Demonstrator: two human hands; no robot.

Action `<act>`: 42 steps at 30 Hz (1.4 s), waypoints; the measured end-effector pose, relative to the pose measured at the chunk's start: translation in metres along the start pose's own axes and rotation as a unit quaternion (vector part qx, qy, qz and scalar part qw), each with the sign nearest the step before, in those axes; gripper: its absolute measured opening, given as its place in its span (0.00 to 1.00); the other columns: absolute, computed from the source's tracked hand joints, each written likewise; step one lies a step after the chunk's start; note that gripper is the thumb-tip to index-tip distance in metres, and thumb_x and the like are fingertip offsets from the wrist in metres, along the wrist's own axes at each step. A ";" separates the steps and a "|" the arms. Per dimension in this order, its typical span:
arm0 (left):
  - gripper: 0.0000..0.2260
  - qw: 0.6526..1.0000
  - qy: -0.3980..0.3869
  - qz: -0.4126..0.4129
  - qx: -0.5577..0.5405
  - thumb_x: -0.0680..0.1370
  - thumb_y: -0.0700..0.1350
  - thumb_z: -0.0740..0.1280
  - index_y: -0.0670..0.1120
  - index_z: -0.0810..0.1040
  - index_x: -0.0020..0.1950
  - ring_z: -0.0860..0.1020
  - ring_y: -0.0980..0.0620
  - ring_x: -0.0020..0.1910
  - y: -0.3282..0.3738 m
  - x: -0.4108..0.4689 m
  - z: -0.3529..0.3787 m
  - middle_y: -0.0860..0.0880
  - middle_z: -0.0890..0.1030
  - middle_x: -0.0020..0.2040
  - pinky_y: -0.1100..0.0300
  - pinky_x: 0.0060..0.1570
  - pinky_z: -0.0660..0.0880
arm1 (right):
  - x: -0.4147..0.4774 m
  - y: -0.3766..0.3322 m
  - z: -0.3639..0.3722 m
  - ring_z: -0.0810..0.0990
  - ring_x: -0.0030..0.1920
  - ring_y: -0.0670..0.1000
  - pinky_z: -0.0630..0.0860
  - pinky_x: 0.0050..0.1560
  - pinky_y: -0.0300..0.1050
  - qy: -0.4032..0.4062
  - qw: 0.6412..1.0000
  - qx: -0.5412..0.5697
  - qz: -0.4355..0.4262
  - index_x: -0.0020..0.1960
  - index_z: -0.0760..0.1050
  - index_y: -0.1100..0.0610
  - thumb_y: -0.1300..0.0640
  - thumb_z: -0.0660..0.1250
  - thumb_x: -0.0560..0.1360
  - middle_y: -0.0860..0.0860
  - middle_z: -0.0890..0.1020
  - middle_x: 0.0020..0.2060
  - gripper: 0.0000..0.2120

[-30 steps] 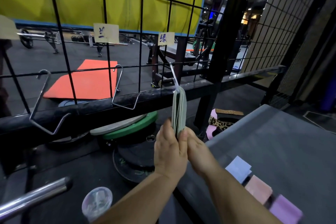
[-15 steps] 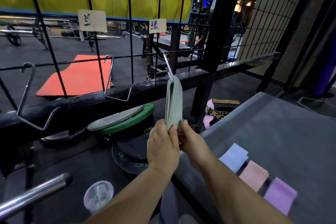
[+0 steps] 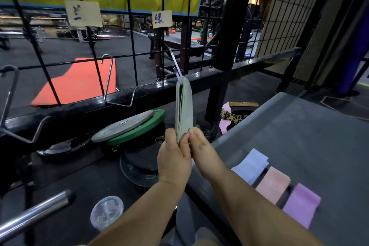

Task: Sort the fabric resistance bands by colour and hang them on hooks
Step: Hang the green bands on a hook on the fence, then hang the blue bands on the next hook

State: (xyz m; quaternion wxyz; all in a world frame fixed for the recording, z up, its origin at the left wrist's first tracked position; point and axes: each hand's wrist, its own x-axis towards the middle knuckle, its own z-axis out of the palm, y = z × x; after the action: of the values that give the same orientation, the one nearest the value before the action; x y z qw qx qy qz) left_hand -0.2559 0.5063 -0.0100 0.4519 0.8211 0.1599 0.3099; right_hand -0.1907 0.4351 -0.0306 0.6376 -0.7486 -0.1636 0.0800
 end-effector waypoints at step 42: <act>0.12 0.977 -0.193 0.012 0.089 0.81 0.57 0.58 0.53 0.70 0.59 0.78 0.50 0.44 -0.016 -0.034 0.058 0.53 0.79 0.43 0.51 0.47 0.76 | -0.034 0.007 -0.110 0.78 0.51 0.53 0.72 0.54 0.47 0.082 0.962 -0.257 0.034 0.49 0.77 0.58 0.55 0.57 0.82 0.52 0.81 0.47 0.12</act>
State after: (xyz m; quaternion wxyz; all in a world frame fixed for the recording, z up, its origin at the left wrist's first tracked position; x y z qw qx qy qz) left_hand -0.2435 0.4588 -0.0595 0.3953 0.9043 0.0871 0.1354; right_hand -0.1851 0.3205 -0.0212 0.4321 -0.8962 -0.1003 -0.0045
